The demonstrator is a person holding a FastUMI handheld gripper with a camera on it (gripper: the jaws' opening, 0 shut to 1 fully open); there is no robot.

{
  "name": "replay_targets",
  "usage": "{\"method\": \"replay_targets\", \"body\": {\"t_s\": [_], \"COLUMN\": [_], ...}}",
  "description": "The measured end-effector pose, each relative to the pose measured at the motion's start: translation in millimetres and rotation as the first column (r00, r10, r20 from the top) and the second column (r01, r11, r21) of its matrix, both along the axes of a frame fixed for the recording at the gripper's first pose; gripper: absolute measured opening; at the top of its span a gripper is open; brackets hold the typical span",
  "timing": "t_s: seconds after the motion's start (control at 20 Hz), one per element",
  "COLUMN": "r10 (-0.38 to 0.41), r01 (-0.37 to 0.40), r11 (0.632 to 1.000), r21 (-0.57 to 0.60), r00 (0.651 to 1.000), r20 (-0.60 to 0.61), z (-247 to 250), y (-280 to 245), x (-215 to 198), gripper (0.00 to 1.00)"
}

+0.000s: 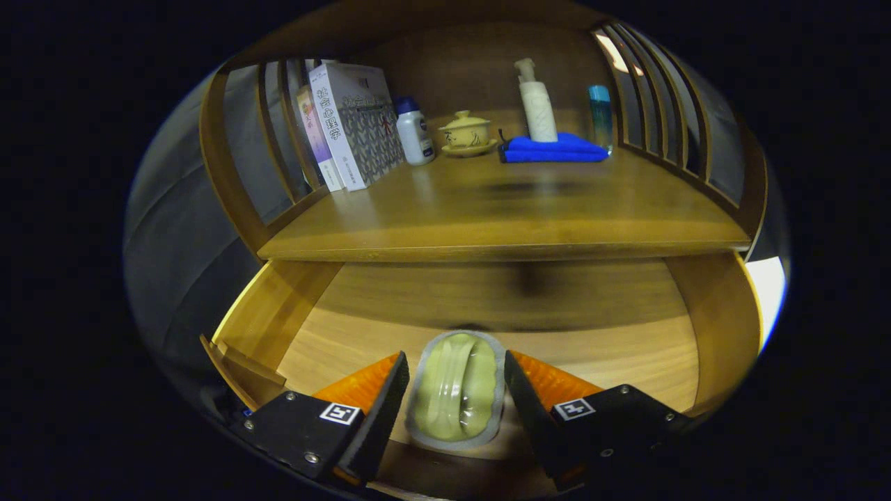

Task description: Pull open the drawer, take out the items inside it, and place them on the countertop above the cabinet.

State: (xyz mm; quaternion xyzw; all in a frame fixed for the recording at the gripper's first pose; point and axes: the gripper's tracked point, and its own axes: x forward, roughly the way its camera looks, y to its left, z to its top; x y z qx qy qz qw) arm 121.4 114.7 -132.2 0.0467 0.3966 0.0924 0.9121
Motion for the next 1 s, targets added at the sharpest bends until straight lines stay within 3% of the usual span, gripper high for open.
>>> {"method": "replay_targets", "body": {"t_s": [0.1, 0.3, 0.45, 1.0], "r10": [-0.01, -0.062, -0.053, 0.007], "r01": [0.01, 0.062, 0.051, -0.028], "r11": [1.0, 0.997, 0.994, 0.991], "r21": [0.001, 0.042, 0.093, 0.13], "r00": [1.0, 0.998, 0.998, 0.987], "r20": [-0.012, -0.006, 0.021, 0.161], "z": [-2.9, -3.2, 3.3, 66.2], "y": [-3.3, -8.6, -8.0, -1.2], "x": [1.3, 7.9, 8.8, 2.7], "gripper": [0.77, 0.23, 0.18, 0.18]}}
